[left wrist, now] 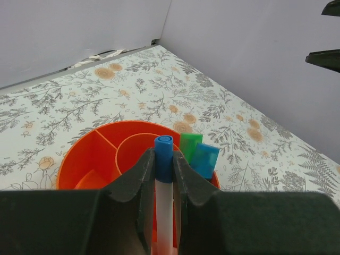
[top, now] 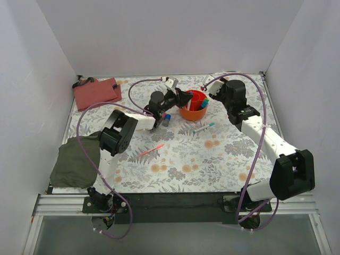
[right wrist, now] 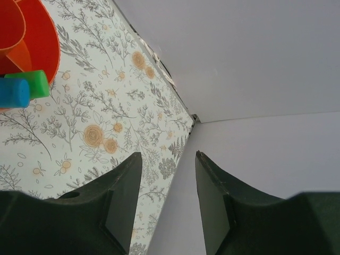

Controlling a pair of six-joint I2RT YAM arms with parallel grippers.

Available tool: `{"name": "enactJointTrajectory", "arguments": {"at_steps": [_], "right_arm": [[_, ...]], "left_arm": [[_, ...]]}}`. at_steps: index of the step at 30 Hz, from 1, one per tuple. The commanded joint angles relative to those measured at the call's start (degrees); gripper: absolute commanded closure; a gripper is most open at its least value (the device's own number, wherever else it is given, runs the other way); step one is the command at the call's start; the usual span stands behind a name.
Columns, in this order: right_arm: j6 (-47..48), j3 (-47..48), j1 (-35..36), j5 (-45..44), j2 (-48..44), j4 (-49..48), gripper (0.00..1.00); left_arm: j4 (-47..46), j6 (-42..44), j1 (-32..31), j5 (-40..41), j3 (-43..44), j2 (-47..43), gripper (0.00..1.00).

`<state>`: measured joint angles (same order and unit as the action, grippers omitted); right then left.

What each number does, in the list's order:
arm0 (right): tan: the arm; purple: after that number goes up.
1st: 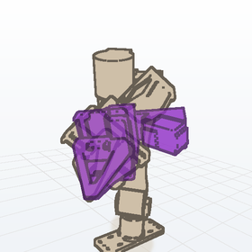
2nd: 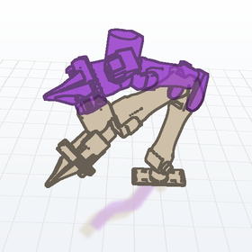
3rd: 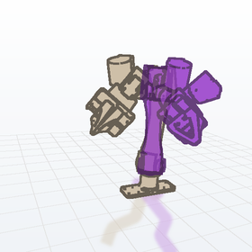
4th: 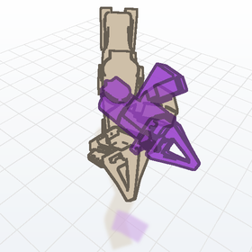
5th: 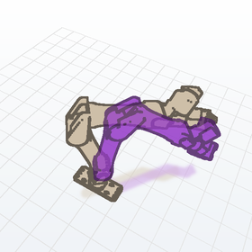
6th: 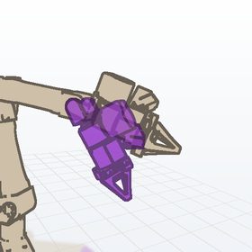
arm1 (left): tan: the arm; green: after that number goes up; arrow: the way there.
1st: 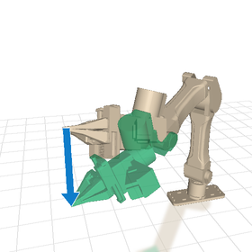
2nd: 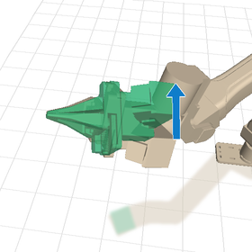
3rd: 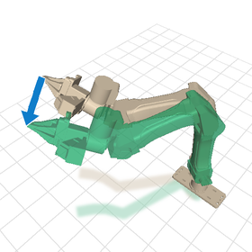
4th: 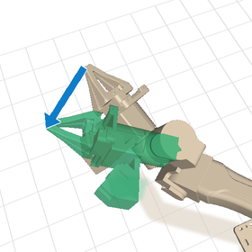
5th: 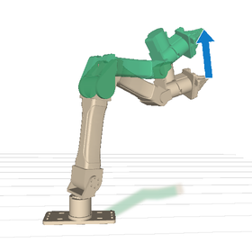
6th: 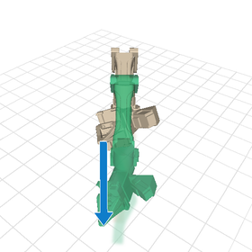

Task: Sort the stationery into containers
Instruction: Place the pen in the storage box, then pick up the pen from the center of the board.

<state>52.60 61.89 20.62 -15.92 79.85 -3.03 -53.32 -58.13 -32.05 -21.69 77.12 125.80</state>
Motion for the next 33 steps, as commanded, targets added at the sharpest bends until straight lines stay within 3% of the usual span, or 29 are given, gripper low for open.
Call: {"name": "enactJointTrajectory", "arguments": {"at_steps": [1,2,4,11,15,18,22,26,33], "right_arm": [[-1.0,0.5,-0.8,1.0,1.4,-1.7,0.47],[-1.1,0.8,-0.8,1.0,1.5,-1.7,0.47],[-1.6,0.9,-0.9,1.0,2.2,-1.7,0.47],[-6.8,2.0,-1.9,2.2,1.2,1.1,0.44],[-23.6,8.5,-5.9,7.7,2.1,15.4,0.42],[-33.3,13.4,-10.9,15.4,5.2,26.4,0.41],[-39.6,15.9,-16.2,20.0,9.0,30.7,0.41],[-41.7,16.3,-20.1,24.7,10.1,30.6,0.4],[-41.3,16.2,-26.2,29.8,10.1,32.5,0.4]], "left_arm": [[-4.8,2.6,0.1,2.4,-1.7,-3.2,0.87],[-4.8,2.7,0.1,2.4,-1.8,-3.8,0.72],[-5.0,2.9,0.1,2.6,-2.6,-4.5,0.62],[-1.7,6.4,0.1,2.3,-8.6,-14.0,0.46],[4.4,12.8,0.1,2.0,-11.5,-23.1,0.39],[20.0,18.4,0.1,-4.5,-7.6,-28.1,0.36],[43.0,27.9,-0.7,-18.9,2.8,-26.1,0.35],[68.9,36.8,-4.5,-18.6,18.4,-16.9,0.34],[75.8,50.0,-12.5,-8.7,25.5,-10.7,0.37]]}}
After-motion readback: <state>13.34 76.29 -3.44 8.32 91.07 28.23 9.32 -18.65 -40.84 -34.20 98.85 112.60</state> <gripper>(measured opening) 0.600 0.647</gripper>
